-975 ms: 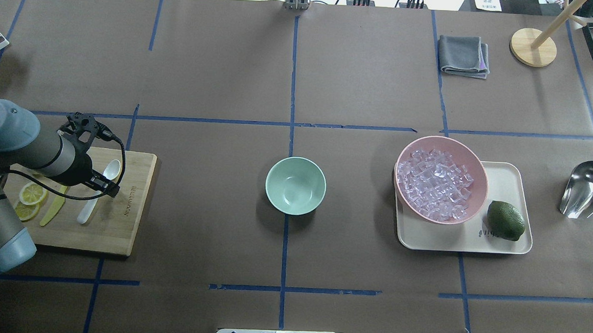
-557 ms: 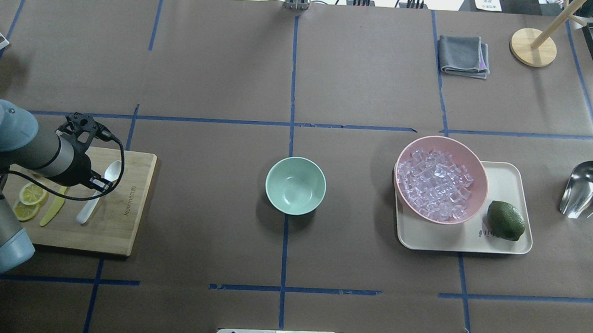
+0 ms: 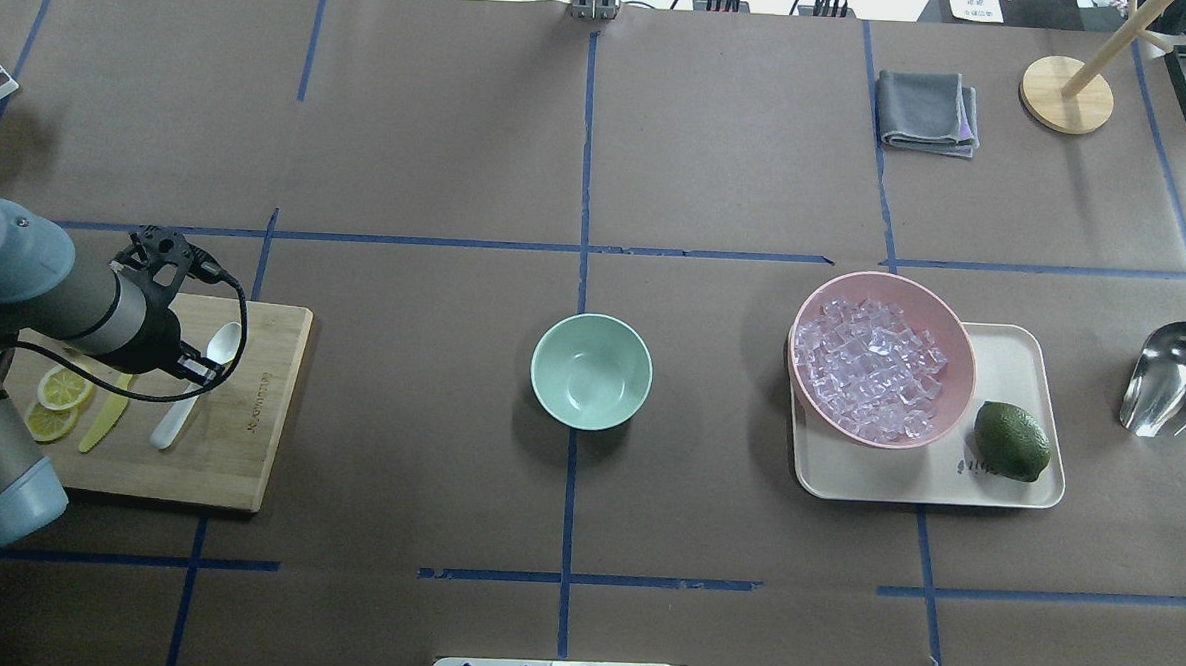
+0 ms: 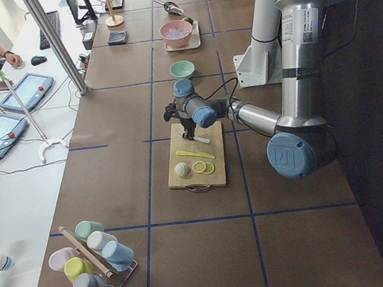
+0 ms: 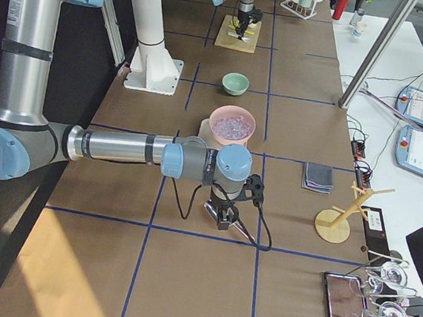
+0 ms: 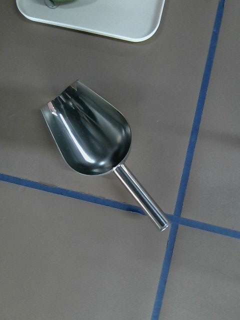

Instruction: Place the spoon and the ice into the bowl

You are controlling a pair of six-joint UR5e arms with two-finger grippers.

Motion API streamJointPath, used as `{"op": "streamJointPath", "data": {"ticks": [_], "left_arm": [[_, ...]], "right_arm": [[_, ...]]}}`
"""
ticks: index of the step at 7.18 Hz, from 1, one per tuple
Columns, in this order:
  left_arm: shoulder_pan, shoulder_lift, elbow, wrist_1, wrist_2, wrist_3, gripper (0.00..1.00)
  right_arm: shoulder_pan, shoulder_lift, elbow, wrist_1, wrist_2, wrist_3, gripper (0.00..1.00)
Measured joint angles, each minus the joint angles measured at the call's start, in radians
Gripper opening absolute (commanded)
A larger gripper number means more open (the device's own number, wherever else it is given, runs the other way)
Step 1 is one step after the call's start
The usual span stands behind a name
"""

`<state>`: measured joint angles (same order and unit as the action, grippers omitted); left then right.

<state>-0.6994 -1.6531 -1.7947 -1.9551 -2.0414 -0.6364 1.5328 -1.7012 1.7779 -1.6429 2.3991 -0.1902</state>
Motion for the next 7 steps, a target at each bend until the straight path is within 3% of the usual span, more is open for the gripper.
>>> {"op": "streamJointPath", "data": {"ticks": [3,7], "left_arm": [[0.000,-0.059,-0.007,0.005,-0.040,-0.099,0.00],[0.043,-0.430,0.071,0.100,-0.071,-0.478,0.00]], "right_arm": [[0.000,0.000,0.000,0.001,0.000,0.000,1.00],[-0.001,0.000,0.001,0.002,0.000,0.000,1.00]]}}
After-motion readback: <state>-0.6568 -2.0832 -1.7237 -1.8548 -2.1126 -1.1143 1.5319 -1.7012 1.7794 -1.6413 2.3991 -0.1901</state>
